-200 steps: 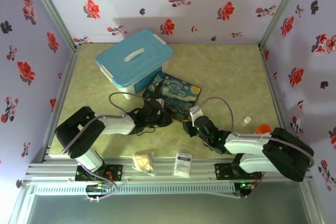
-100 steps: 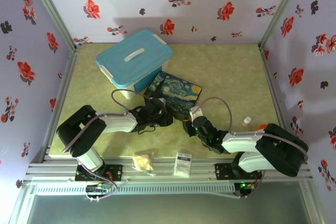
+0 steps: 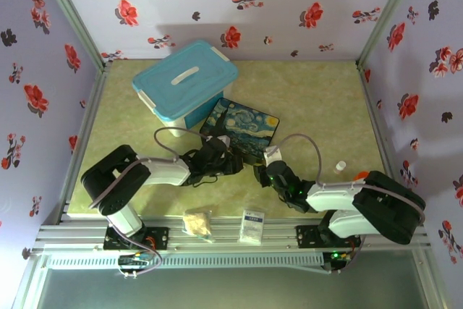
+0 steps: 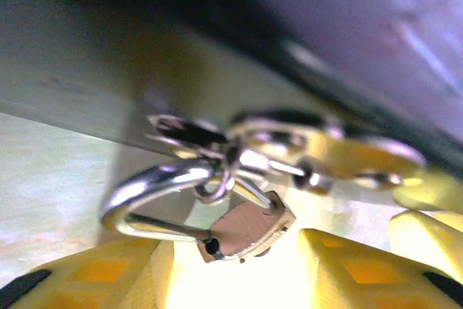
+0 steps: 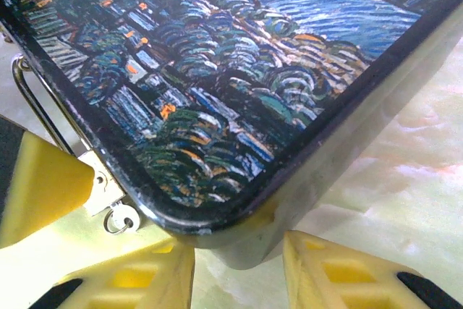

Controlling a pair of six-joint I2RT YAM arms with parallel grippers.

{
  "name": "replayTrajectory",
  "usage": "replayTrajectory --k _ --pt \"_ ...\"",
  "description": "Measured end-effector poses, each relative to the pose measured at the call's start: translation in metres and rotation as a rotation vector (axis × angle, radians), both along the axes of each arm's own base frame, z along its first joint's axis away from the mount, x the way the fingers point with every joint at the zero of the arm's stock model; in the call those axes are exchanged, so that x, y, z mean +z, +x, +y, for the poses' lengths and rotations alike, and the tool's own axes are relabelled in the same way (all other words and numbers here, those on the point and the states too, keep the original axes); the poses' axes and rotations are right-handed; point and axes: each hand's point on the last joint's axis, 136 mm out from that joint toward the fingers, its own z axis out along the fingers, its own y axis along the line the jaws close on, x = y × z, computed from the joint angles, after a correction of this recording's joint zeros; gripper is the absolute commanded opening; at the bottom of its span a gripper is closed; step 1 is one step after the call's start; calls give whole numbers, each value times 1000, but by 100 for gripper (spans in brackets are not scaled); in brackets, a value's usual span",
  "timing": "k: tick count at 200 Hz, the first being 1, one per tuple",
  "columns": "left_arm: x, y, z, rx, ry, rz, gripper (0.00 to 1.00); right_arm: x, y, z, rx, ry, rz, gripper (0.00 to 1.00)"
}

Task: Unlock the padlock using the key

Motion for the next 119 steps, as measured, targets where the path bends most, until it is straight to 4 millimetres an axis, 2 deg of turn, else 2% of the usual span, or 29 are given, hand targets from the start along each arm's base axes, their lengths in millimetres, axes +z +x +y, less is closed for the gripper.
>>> replayTrajectory --k 20,60,119 --pt "-1 -2 -6 -5 3 -5 45 1 1 -2 -11 6 -4 37" --pt "-1 6 -15 15 0 -12 28 3 1 -3 -24 19 -8 36" --pt "0 5 -14 14 10 -4 25 3 1 -11 -54 14 -19 37"
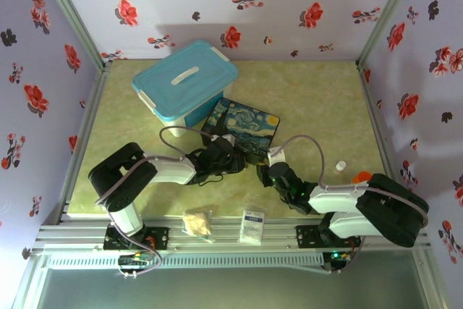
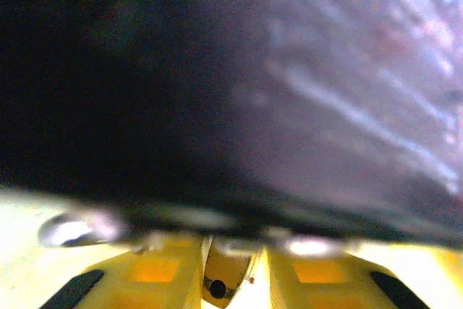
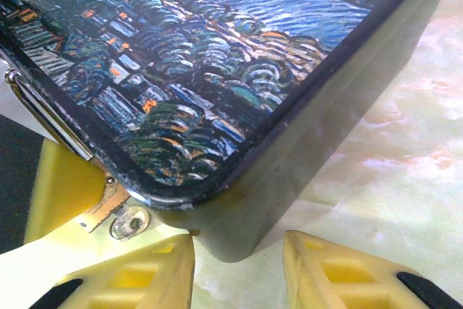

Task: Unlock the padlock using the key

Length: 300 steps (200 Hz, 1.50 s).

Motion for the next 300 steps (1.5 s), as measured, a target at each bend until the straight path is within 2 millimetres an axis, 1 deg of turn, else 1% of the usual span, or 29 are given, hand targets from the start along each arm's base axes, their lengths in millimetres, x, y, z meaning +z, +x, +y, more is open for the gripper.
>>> replayTrajectory --k 17,52,75,88,132,146,163,176,210,239,267,285,300 --pt "0 -4 6 -4 29 15 25 2 1 -3 -13 -5 -8 37" --pt "0 -11 25 -35 122 36 23 3 3 -8 -36 -17 -18 37" --pt "0 -11 32 -74 197 42 19 3 3 -9 -44 -21 -21 36" --pt "1 -11 36 -95 243 41 14 3 3 -10 -45 -21 -22 37" --pt "1 -7 51 -116 368 17 15 4 5 -12 -61 -29 -30 37" --pt "2 -5 59 -111 420 5 15 4 5 -13 -63 -31 -30 37" --pt "3 -2 70 -100 501 -11 19 3 5 -13 -65 -34 -30 37" --pt "2 -1 76 -99 552 -22 19 2 5 -14 -66 -38 -27 37" --pt "-3 -1 78 -102 617 -42 21 -5 4 -15 -74 -48 -8 37" --pt "-15 -5 89 -106 720 -49 26 -12 3 -16 -75 -66 8 37" --pt "-13 -11 87 -126 759 -75 26 -17 2 -18 -77 -78 20 37" --pt "-11 -13 83 -136 787 -90 31 -21 2 -18 -77 -87 28 37" --pt "-10 -14 80 -142 808 -102 33 -24 1 -19 -78 -95 34 37"
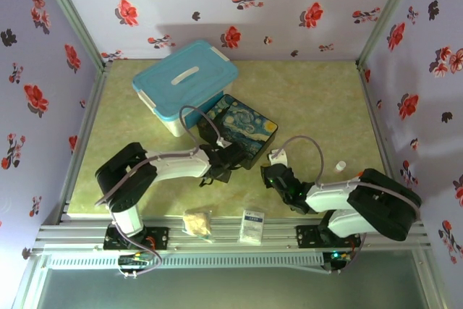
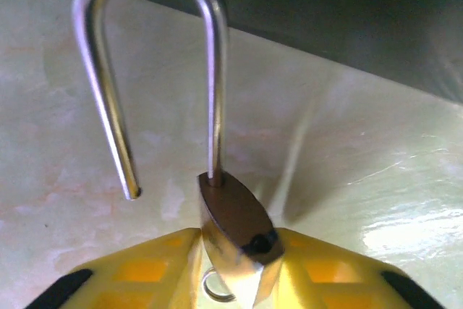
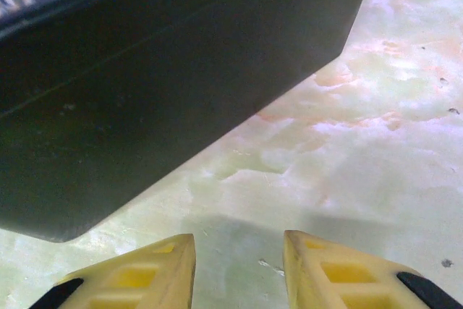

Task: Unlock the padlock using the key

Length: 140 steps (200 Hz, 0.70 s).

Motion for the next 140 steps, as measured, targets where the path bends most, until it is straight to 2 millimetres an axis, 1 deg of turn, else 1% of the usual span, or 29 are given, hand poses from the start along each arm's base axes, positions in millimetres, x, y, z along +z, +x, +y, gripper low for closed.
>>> replayTrajectory --k 12,28,46,61,71,79,92,100,106,119,130,140 --pt "1 -1 -2 -7 9 -6 35 -2 0 0 0 -6 5 37" --pt "1 -2 -2 -10 12 -6 45 -3 -1 0 1 -7 7 38" --pt "2 -2 -2 -11 6 -7 53 -1 -1 4 16 11 9 47" --pt "9 -4 -3 -15 -19 -11 61 7 -2 9 27 55 3 53" --pt "20 -4 -3 -17 -63 -17 68 17 -1 13 32 101 -7 59" --pt "30 -5 -3 -13 -112 -25 74 26 -1 16 37 136 -21 68" --pt "50 -4 -1 -5 -202 -42 78 42 -1 20 38 207 -41 75" --pt "65 -1 2 5 -264 -62 83 51 -2 21 41 247 -55 78" --pt "75 2 4 14 -311 -76 85 57 -4 21 42 277 -63 78" --pt "96 8 9 35 -405 -104 86 66 -8 20 49 327 -71 76" --pt "107 14 14 52 -471 -118 86 72 -11 21 64 353 -69 74" --pt "110 18 18 65 -525 -117 85 76 -15 24 85 371 -62 73"
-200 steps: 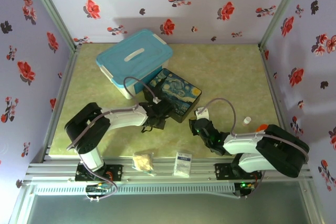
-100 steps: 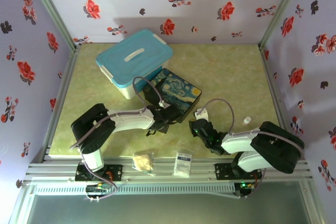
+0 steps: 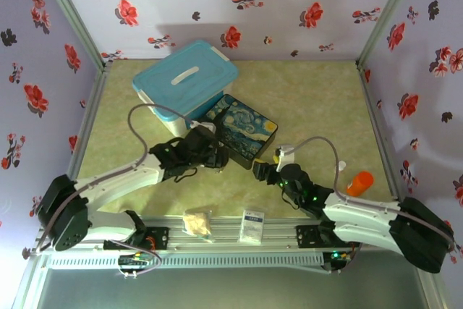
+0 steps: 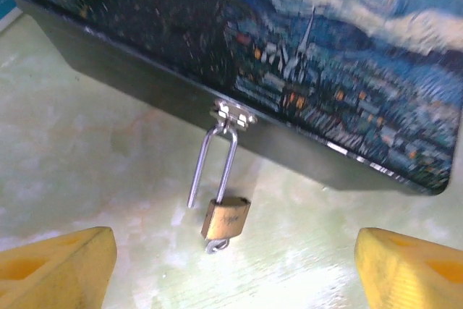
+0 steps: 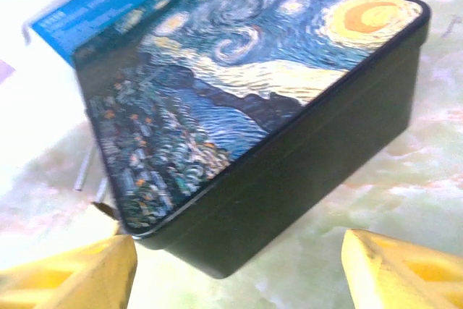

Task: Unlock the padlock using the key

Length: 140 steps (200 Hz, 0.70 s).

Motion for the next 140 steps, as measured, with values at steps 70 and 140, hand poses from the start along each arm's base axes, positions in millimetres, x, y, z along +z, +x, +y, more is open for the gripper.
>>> replayTrajectory --k 70,140 --pt "-9 12 10 19 -145 60 81 -12 -37 71 203 -87 67 68" --pt "-20 10 10 19 -182 81 76 -46 -9 91 7 -130 42 59"
